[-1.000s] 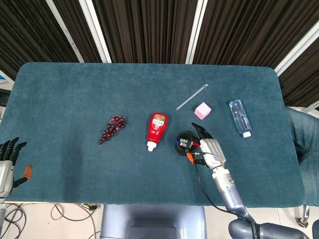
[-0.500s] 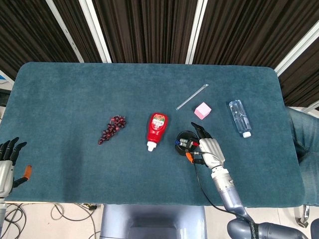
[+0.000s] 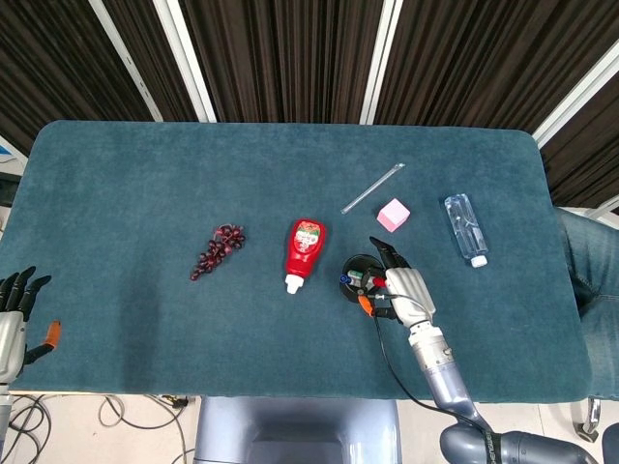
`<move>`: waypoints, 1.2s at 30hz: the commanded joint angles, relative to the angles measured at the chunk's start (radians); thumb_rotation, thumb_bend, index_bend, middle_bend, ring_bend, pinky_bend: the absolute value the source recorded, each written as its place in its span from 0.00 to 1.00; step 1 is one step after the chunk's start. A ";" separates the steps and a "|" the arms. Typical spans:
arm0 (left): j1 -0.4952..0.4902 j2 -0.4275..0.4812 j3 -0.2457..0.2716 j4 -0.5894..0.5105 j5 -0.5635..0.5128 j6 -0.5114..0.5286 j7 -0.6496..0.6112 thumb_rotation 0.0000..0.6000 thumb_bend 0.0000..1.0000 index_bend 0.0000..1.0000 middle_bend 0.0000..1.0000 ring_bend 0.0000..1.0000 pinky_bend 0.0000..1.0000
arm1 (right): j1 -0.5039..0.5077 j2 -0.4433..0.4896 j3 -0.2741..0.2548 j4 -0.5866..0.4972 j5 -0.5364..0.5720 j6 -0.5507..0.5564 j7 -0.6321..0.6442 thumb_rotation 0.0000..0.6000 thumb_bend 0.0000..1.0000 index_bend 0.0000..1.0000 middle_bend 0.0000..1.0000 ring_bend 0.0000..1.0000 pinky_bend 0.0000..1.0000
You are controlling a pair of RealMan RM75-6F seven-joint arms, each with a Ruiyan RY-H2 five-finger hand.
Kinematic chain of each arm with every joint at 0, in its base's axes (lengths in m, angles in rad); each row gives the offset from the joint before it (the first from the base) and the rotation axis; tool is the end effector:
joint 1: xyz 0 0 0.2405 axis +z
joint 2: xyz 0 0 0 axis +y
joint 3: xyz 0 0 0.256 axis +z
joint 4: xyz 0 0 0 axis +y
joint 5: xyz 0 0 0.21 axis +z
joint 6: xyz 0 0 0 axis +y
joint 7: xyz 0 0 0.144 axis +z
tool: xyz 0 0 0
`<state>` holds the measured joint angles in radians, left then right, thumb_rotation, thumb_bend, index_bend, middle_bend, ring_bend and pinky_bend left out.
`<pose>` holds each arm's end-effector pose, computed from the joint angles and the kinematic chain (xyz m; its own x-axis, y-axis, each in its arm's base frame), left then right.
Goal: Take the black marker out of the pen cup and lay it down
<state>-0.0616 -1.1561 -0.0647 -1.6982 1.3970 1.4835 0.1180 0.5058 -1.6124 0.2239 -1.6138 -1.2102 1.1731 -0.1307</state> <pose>-0.3071 0.1747 0.1460 0.3809 0.0177 0.9245 0.9188 0.1044 -0.3806 -0.1587 -0.2943 -0.0047 0.0115 -0.2137 0.9768 -0.9820 -0.1865 -0.0293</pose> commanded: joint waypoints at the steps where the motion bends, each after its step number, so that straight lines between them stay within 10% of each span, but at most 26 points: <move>1: 0.000 0.000 0.000 -0.001 -0.001 0.000 0.001 1.00 0.39 0.14 0.03 0.02 0.05 | 0.000 0.002 0.004 -0.004 -0.001 0.006 0.000 1.00 0.47 0.73 0.00 0.00 0.17; 36: 0.002 -0.003 0.002 -0.006 0.001 0.002 0.004 1.00 0.39 0.14 0.03 0.02 0.05 | -0.038 0.440 0.205 -0.275 0.154 -0.004 0.126 1.00 0.47 0.73 0.00 0.00 0.17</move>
<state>-0.0598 -1.1589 -0.0628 -1.7038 1.3987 1.4860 0.1223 0.4759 -1.1815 0.4303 -1.8937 -1.0651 1.1775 -0.0185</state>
